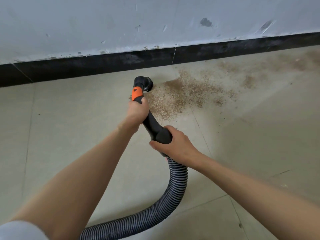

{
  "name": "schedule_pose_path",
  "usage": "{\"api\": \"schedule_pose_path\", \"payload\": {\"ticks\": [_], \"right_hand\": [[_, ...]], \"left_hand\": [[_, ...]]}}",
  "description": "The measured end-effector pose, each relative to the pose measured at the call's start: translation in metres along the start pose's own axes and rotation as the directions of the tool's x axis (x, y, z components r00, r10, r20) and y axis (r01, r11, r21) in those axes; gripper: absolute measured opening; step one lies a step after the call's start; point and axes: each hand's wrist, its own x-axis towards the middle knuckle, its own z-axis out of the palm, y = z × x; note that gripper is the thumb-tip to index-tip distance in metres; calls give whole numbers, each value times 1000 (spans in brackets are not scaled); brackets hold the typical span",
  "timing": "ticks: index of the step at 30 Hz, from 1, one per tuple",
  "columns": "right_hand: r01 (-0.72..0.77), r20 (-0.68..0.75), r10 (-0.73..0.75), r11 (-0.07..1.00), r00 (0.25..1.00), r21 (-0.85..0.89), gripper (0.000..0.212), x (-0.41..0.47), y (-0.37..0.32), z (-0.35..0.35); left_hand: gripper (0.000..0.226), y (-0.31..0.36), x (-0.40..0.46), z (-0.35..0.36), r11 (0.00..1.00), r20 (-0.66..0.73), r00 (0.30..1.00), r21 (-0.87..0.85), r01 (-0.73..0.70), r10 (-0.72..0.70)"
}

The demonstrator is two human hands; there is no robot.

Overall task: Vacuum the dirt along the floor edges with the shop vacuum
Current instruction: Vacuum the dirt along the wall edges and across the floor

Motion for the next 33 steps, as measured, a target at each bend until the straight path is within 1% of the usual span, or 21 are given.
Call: {"api": "schedule_pose_path", "payload": {"ticks": [4,9,15,18,20,24,26,30,33], "right_hand": [[-31,-70,31,1000,997,-5,31,2,13,-20],[-66,-152,74,996,986,55,31,3,33,-40],[-92,-183,99,995,978,46,32,9,47,-51],[-88,-144,89,996,986,12,31,16,47,-45],[-75,-120,75,997,990,4,32,21,42,-40],[-10,-54,12,999,998,39,28,30,16,-26],[14,-26,-14,999,1000,30,27,33,3,-13],[34,69,-34,999,997,5,32,30,-17,19],[40,142,-32,998,989,-48,36,18,-22,38]], "left_hand": [[53,13,4,32,999,56,998,37,-3,1],[59,27,7,70,994,119,993,102,-37,25],[54,31,13,93,992,155,986,91,-83,68],[58,28,18,85,989,175,982,120,-92,70],[58,27,21,74,989,159,986,128,-79,58],[54,28,27,38,998,95,995,53,-39,34],[52,25,28,15,1000,57,998,19,-10,9],[49,4,22,-27,998,-55,996,-29,63,-64],[50,-21,8,-50,995,-121,988,-49,91,-97]]}}
